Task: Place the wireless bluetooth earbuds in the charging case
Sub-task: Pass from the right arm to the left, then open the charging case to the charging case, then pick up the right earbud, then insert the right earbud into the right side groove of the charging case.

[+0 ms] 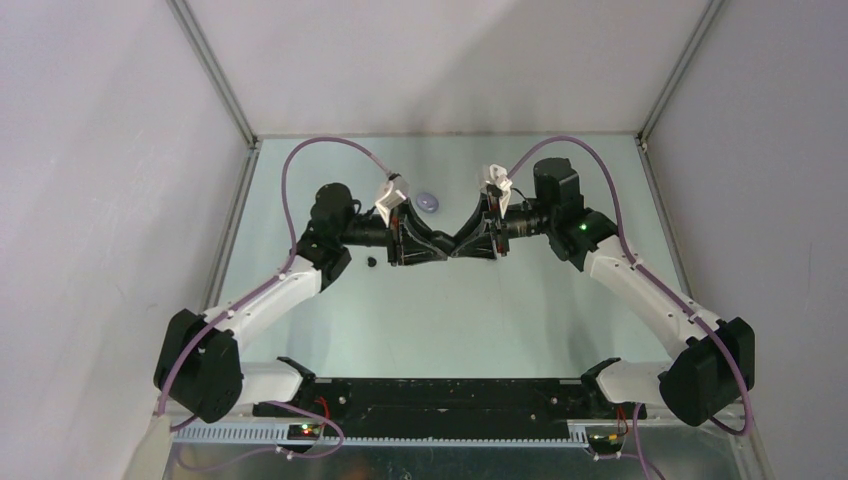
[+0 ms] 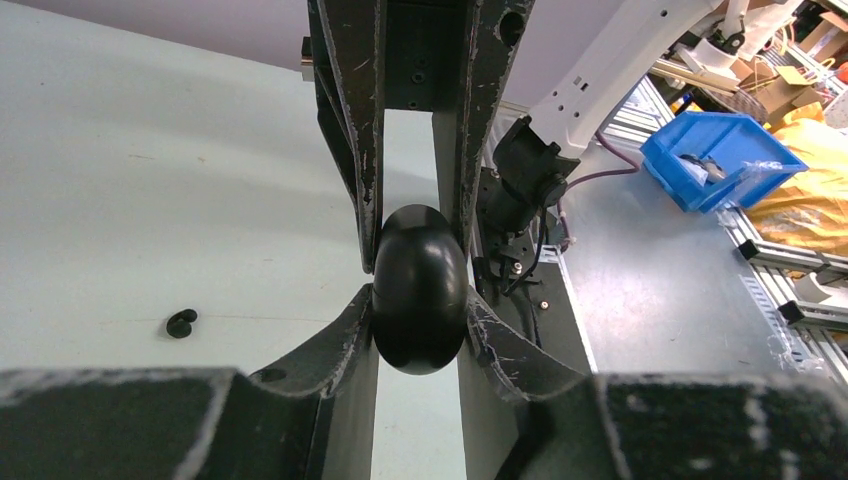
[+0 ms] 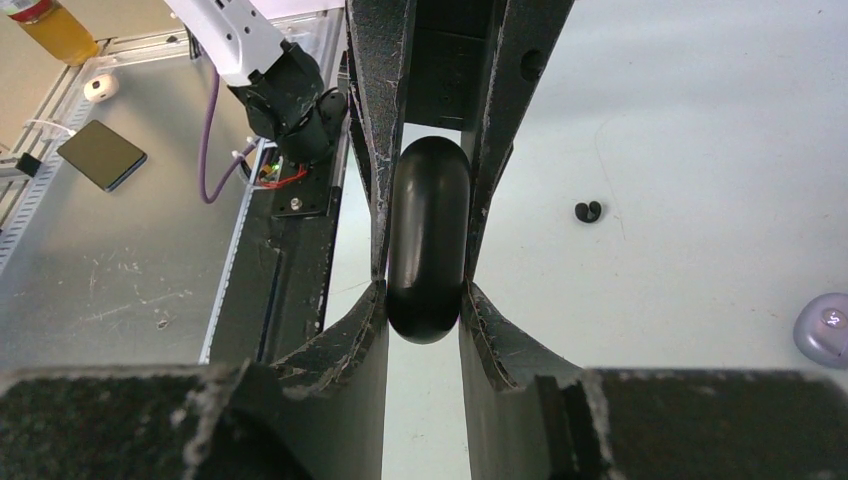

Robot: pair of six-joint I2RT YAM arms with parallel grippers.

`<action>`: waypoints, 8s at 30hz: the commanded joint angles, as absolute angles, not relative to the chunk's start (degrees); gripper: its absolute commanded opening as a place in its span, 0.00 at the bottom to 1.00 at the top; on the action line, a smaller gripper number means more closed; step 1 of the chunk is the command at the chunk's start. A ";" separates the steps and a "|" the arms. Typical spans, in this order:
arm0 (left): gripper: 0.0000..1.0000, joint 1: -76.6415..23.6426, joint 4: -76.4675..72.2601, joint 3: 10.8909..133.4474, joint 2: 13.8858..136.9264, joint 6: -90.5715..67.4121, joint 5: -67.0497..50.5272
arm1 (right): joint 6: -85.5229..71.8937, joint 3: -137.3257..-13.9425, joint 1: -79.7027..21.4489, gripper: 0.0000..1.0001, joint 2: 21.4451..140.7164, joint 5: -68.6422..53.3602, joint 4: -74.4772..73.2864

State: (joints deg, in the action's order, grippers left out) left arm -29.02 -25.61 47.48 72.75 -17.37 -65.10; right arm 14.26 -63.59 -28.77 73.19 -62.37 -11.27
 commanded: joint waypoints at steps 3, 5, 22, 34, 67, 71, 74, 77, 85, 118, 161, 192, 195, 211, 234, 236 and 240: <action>0.04 -29.79 -23.94 50.31 72.28 -15.20 -66.75 | 15.47 -63.75 -28.71 0.27 73.06 -62.71 -10.44; 0.04 -29.79 -22.22 50.46 72.25 -13.77 -66.75 | 13.91 -63.72 -28.40 0.41 73.11 -63.75 -9.90; 0.03 -30.86 -15.07 51.34 72.09 -6.71 -66.62 | 4.98 -63.71 -29.18 0.99 75.35 -54.62 -4.10; 0.02 -30.92 -14.78 51.30 71.81 -6.66 -67.43 | 10.14 -63.73 -28.17 0.99 73.13 -49.69 -6.67; 0.00 -28.17 26.54 64.52 72.06 27.46 -63.17 | 20.68 -63.72 -10.94 0.94 76.87 -47.28 -18.70; 0.00 -26.75 37.60 68.50 71.99 36.03 -63.20 | 24.66 -65.81 -11.02 0.91 83.61 -39.50 -22.68; 0.00 -25.79 43.44 69.37 71.92 40.66 -63.04 | 26.86 -71.69 -11.76 0.89 91.12 -29.50 -27.50; 0.00 -24.77 46.55 67.90 71.43 43.71 -63.87 | 30.34 -79.08 -13.71 0.88 99.68 -22.29 -36.47; 0.00 -23.76 44.45 63.95 70.54 43.87 -65.43 | 35.90 -84.87 -16.84 0.85 110.35 -15.78 -43.02; 0.01 -24.13 25.75 55.18 66.02 30.01 -66.15 | 41.34 -84.20 -20.88 0.53 115.72 -20.18 -40.69; 0.02 -24.48 25.89 54.82 65.57 30.32 -66.12 | 41.27 -85.07 -22.08 0.53 117.35 -27.51 -44.48; 0.01 -25.00 16.30 51.55 65.49 21.79 -67.19 | 37.66 -84.47 -16.43 0.00 95.44 -41.53 -47.38; 0.01 -25.11 10.06 50.53 65.61 16.73 -68.17 | 34.27 -83.07 -16.58 0.00 88.21 -43.73 -43.91; 0.01 -25.32 1.97 48.96 66.34 7.54 -70.96 | 14.51 -66.72 -29.95 0.00 62.37 -47.45 -14.83; 0.01 -25.36 3.51 50.25 66.80 7.79 -70.68 | 20.76 -64.99 -40.75 0.00 67.77 -44.19 -18.07; 0.01 -25.32 3.52 50.12 66.51 7.84 -70.65 | 21.43 -64.97 -41.72 0.00 68.09 -43.00 -18.13; 0.01 -25.31 3.56 49.91 66.29 7.93 -70.90 | 21.87 -64.96 -42.72 0.00 68.82 -40.96 -17.80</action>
State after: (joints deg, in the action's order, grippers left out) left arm -25.02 4.01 49.17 67.13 8.38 -69.43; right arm 20.14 -64.58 -41.67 68.64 -43.77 -19.16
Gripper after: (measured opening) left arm 0.332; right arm 0.064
